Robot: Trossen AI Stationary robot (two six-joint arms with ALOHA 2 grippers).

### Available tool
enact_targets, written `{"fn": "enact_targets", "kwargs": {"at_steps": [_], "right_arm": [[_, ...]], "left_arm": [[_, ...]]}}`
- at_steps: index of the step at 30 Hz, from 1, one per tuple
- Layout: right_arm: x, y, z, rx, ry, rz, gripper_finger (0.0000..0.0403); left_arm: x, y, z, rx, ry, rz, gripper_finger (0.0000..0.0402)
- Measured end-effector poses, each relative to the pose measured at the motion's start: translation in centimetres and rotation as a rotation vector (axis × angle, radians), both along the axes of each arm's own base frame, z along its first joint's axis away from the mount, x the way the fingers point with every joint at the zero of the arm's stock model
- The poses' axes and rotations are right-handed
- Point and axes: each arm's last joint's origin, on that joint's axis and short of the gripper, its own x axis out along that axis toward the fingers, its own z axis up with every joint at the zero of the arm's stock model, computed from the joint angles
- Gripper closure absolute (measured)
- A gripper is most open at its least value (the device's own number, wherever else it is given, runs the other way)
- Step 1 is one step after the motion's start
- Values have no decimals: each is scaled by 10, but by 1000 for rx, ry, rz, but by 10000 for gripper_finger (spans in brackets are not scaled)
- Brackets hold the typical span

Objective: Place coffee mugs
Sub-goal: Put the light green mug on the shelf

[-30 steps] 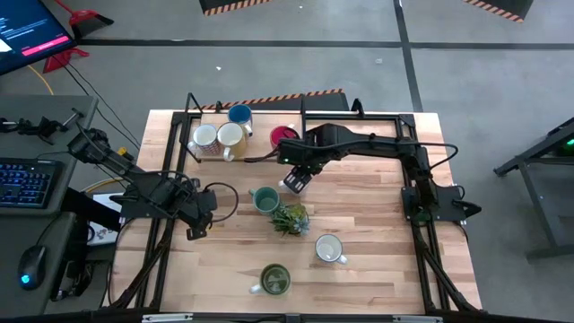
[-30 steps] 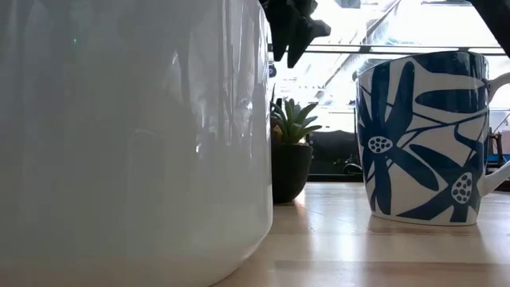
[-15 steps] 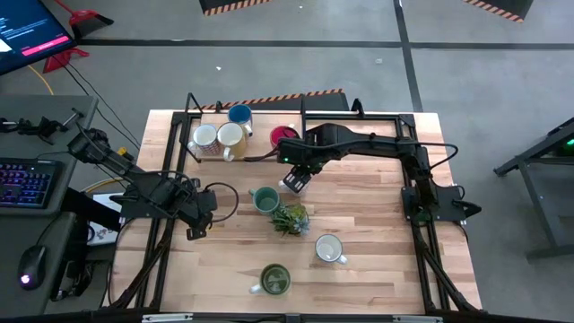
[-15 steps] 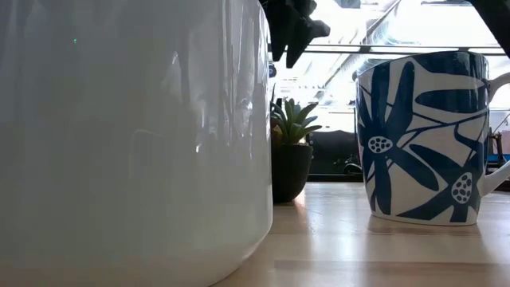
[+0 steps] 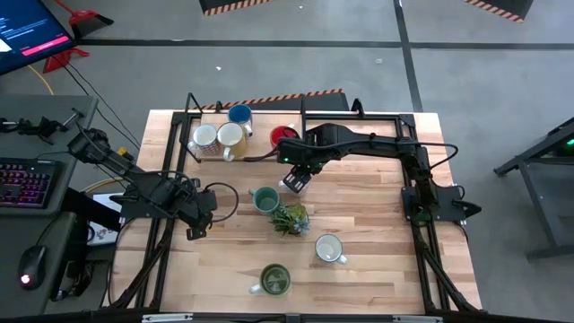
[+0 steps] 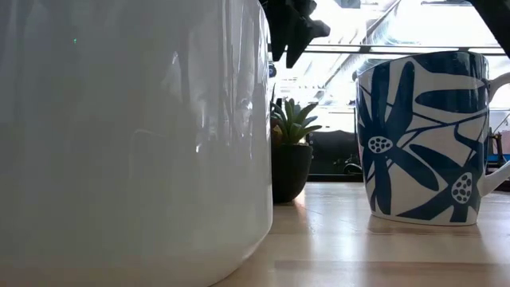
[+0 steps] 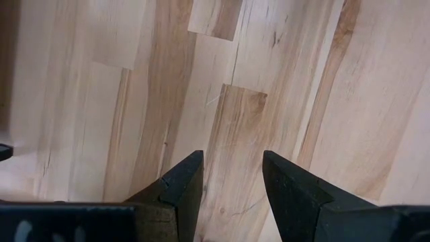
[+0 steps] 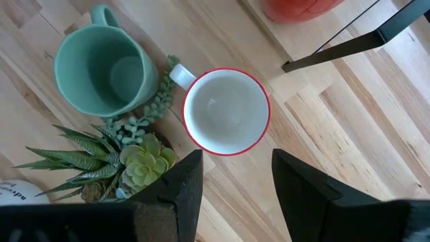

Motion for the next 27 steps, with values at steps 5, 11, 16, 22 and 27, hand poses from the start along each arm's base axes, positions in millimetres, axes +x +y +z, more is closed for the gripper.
{"fn": "enact_targets", "kwargs": {"at_steps": [5,11,16,22,27], "right_arm": [[0,0,0,0,0,-2,247],[0,0,0,-19,10,52,247],[-4,2,0,-109,81,192,247],[-22,10,22,-275,87,267,247],[-73,15,75,-380,-62,202,247]], "left_arm": [[0,0,0,0,0,0,257],[0,0,0,5,-1,-7,257],[0,0,0,7,0,-15,257],[4,7,0,1,-5,51,257],[9,16,0,0,-9,81,257]]}}
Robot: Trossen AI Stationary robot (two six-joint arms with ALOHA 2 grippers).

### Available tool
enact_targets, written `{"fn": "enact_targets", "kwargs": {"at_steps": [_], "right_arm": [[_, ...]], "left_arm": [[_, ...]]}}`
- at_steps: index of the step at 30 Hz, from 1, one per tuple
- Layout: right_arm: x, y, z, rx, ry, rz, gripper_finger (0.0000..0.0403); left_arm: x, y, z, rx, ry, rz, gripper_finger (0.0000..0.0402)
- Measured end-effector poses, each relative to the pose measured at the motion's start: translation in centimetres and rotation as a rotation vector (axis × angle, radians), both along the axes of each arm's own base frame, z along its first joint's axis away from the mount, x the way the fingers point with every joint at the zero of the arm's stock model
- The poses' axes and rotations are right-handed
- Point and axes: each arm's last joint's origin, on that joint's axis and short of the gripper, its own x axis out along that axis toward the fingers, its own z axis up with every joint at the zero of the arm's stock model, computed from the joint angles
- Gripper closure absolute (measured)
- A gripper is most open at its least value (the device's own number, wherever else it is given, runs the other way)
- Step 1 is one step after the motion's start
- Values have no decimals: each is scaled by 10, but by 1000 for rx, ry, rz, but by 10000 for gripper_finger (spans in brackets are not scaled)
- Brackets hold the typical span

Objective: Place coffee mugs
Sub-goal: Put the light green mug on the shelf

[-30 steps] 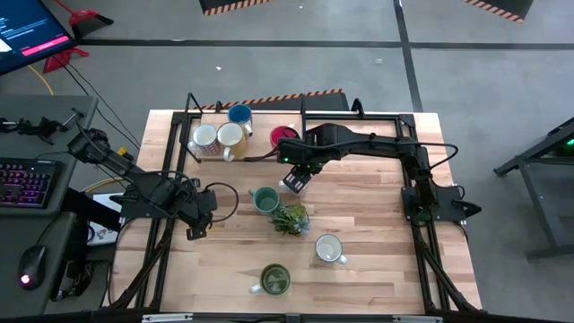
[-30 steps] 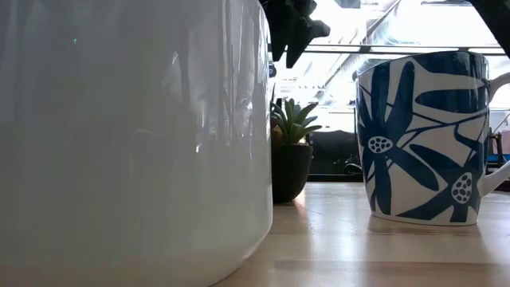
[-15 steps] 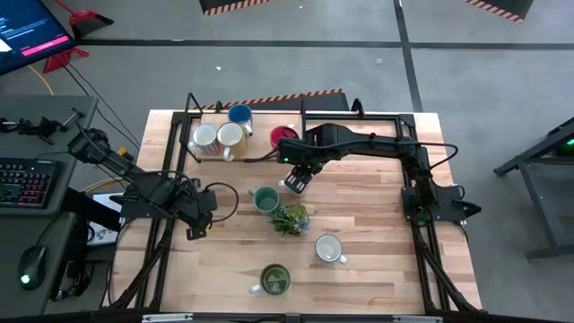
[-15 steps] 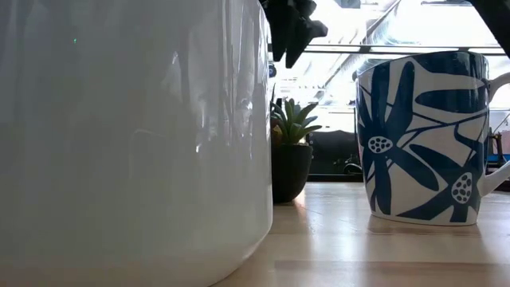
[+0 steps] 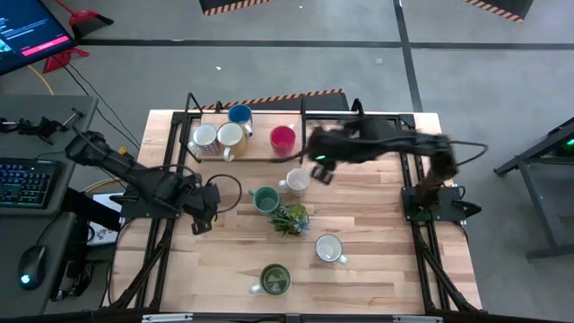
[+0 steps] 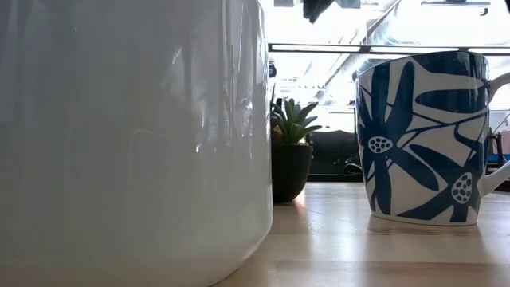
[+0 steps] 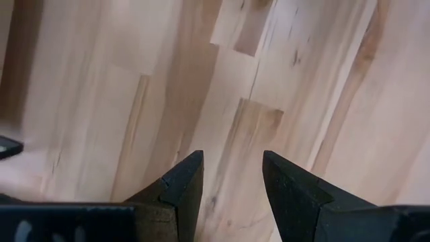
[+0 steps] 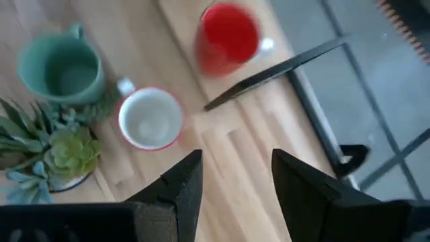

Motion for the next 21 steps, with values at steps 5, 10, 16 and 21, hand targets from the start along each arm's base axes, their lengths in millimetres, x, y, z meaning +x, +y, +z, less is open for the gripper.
{"fn": "enact_targets", "kwargs": {"at_steps": [5,10,16,21], "right_arm": [[-63,1,26,-32,-127,-71,247],[-117,5,2,15,-206,-113,247],[-148,12,-43,161,-473,-39,247],[-155,13,-81,205,-566,-13,247]], "left_arm": [[9,7,1,-2,-47,-29,257],[16,14,4,-14,-84,-25,257],[25,22,19,-57,-143,-4,257],[42,31,27,-119,-218,35,257]]}}
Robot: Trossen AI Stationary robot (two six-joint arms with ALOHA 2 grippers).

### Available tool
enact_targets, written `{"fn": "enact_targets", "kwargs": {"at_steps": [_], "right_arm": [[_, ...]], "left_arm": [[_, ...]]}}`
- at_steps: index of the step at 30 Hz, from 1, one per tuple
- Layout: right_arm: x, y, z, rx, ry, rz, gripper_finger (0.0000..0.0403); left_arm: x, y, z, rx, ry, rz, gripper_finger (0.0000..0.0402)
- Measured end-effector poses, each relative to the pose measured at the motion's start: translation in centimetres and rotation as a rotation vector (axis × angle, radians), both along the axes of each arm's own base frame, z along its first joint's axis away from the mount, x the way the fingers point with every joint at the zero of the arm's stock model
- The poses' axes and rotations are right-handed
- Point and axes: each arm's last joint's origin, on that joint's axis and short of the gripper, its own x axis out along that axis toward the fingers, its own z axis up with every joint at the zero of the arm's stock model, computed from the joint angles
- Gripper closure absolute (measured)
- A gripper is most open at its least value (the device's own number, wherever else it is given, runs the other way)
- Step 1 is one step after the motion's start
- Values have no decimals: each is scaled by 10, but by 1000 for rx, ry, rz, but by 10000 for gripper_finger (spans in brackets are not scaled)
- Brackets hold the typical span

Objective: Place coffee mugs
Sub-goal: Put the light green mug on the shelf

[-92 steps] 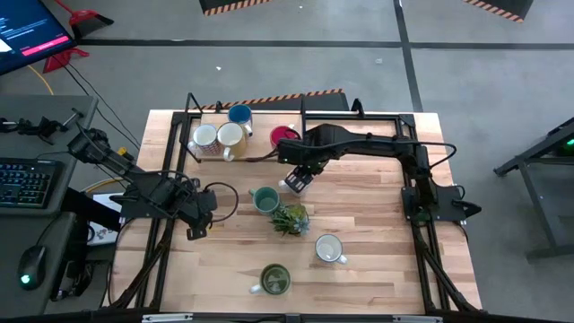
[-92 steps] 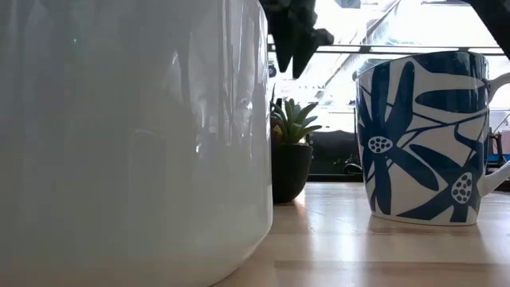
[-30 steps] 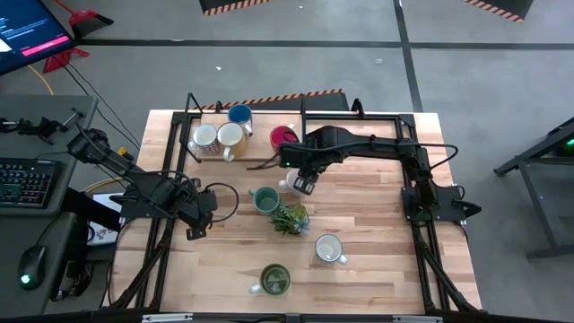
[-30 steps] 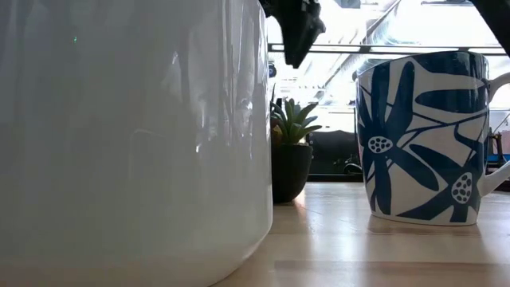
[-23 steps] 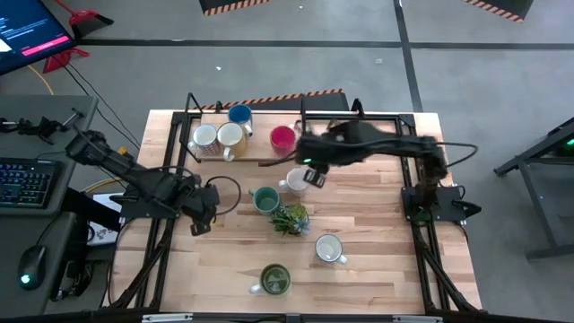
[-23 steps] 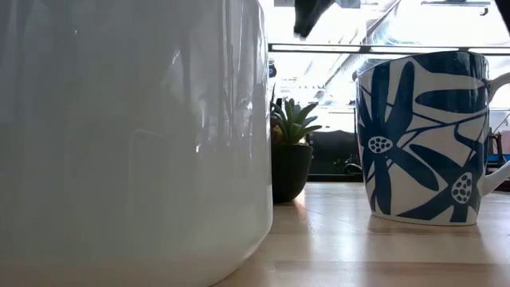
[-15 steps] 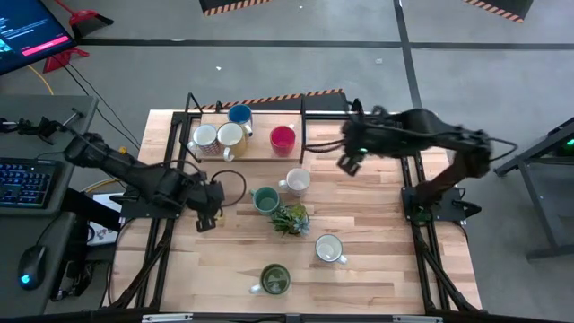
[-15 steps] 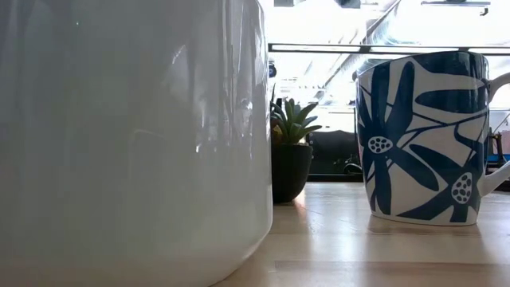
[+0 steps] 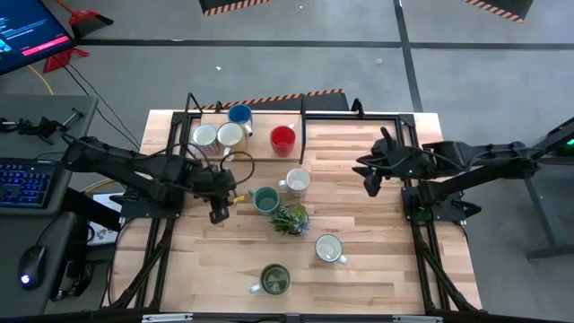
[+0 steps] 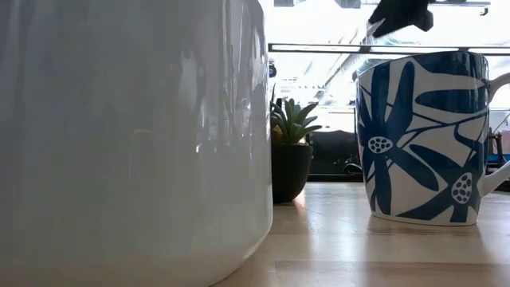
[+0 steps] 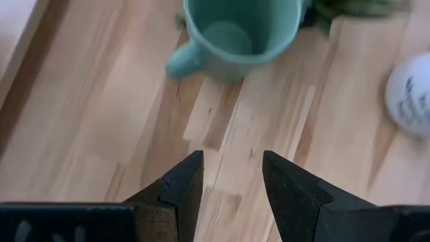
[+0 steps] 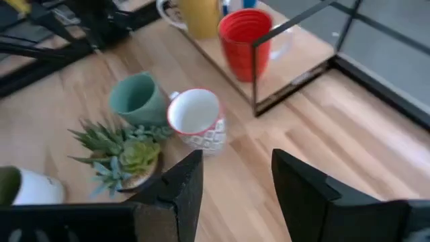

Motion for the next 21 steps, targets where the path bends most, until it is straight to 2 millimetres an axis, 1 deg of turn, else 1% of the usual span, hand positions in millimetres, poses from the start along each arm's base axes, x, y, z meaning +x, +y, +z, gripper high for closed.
{"fn": "enact_targets", "kwargs": {"at_steps": [3,6,10,14,16,18,21], "right_arm": [[8,4,-19,55,-34,92,247],[18,11,-35,113,-40,215,247],[28,25,-49,156,39,321,249],[43,41,-52,148,107,401,258],[49,47,-56,132,162,417,262],[53,49,-58,113,188,423,265],[56,50,-56,96,187,413,265]], "left_arm": [[9,4,6,-3,-19,15,257],[11,7,12,44,-39,-5,257],[11,7,15,83,-45,-53,257],[11,8,15,85,-45,-55,257],[11,7,15,85,-46,-57,257],[11,8,15,95,-45,-76,257],[12,7,16,133,-47,-156,257]]}}
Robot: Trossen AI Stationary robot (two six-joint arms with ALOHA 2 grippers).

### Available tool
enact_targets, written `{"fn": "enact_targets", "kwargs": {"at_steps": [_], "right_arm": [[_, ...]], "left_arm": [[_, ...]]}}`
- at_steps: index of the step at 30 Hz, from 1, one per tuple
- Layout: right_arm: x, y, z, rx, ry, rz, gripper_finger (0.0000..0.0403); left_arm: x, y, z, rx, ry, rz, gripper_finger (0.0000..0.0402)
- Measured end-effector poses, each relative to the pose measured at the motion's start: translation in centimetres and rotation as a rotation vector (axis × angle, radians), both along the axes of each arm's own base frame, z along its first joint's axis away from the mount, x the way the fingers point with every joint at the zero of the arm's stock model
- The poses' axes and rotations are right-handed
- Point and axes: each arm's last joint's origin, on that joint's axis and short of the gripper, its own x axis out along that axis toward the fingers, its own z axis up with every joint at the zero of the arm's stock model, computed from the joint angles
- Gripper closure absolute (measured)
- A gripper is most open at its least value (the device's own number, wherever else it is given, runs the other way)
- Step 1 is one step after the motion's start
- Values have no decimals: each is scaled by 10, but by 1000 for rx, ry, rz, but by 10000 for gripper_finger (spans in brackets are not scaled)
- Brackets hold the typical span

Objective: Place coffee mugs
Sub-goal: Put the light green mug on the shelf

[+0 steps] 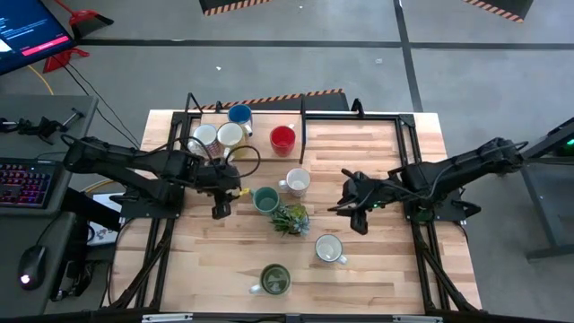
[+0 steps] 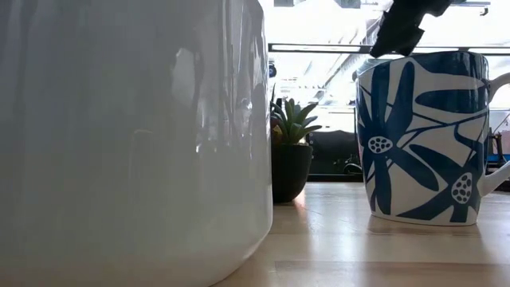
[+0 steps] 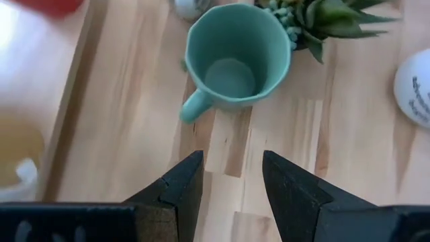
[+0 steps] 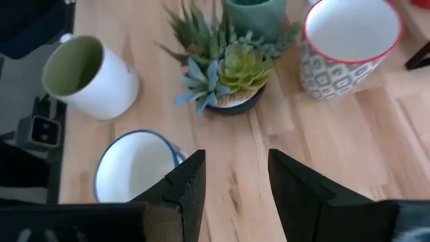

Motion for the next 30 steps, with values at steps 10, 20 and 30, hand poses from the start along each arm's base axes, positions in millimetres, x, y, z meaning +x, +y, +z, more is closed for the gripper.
{"fn": "enact_targets", "kwargs": {"at_steps": [10,20,30], "right_arm": [[-3,-3,1,10,4,-107,265],[-5,-3,-1,0,37,-105,265],[-10,-5,-4,-20,95,-104,265]], "left_arm": [[21,3,-7,-14,-47,25,257],[66,9,-21,36,52,19,257],[94,21,-32,131,140,-1,257]]}}
